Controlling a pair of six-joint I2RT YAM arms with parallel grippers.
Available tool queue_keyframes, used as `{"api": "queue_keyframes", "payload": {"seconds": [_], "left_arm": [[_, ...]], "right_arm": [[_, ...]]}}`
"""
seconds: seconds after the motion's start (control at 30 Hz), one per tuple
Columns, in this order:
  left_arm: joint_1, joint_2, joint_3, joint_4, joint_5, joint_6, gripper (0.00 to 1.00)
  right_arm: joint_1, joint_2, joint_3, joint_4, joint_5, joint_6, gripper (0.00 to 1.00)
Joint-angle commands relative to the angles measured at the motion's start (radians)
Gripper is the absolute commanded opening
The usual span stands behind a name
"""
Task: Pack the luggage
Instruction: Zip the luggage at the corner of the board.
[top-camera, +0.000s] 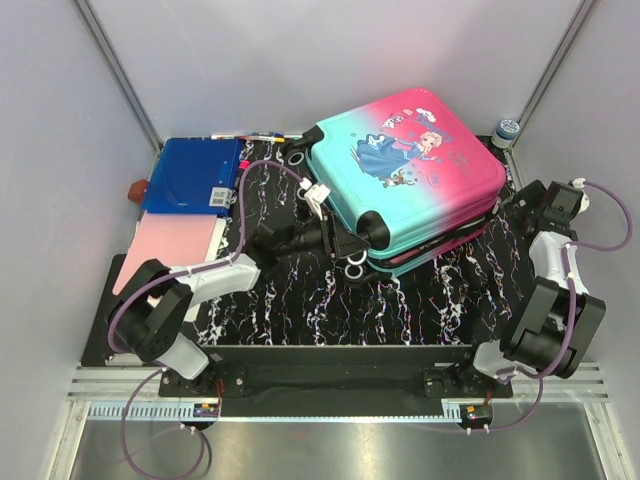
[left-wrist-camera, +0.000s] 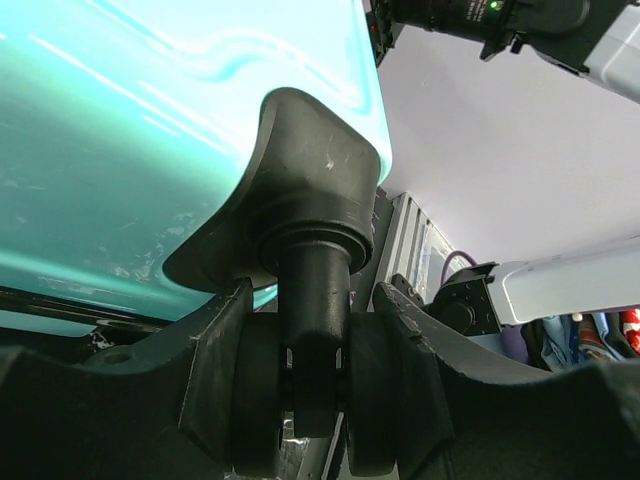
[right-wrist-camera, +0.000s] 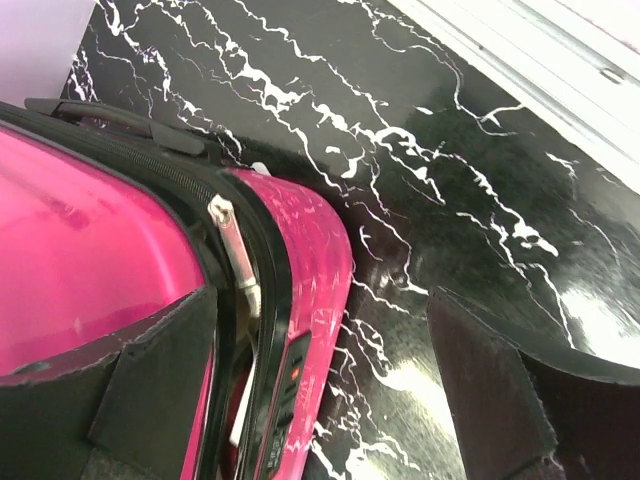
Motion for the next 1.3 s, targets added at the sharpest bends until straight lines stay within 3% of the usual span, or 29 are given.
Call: {"api": "queue_keyframes", "payload": {"seconds": [0.0,0.47,0.73,0.97,1.27], "left_arm": [[0.062,-0.024,0.017,0.155,0.001,-0.009,0.00],[0.098,-0.002,0.039,0.168,0.019,-0.034,0.00],[0.098,0.007,0.042,0.183,0.025,-0.048,0.00],[0.102,0.008,0.036,0.197,0.016,-0.060,0.00],[0.151,-0.048,0.014,0.191,0.007,-0.066,0.00]], "right_arm": [[-0.006,0.036,0.004,0.096,-0.050,-0.010,0.92],[-0.006,0.139,-0.045,0.180,-0.187,0.010,0.92],[-0.006,0.186,-0.068,0.219,-0.248,0.000,0.87],[-0.003,0.128,-0.079,0.234,-0.083,-0.003,0.72],[-0.005,-0.140,-0.030,0.158,0.101,-0.026,0.75]]}}
